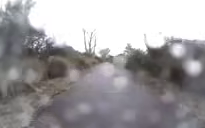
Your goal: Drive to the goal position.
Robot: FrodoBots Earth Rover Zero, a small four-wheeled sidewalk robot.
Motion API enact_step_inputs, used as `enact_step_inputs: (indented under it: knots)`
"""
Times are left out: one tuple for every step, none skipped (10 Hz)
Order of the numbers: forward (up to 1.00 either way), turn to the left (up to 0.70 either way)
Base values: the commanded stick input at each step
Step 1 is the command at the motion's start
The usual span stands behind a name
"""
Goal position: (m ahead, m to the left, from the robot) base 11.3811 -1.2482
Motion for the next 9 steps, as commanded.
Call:
enact_step_inputs:
  knots:
    - [1.0, 0.0]
    - [1.0, 0.0]
    - [1.0, 0.0]
    - [1.0, 0.0]
    - [1.0, 0.0]
    - [1.0, 0.0]
    - [1.0, 0.0]
    - [1.0, 0.0]
    - [1.0, 0.0]
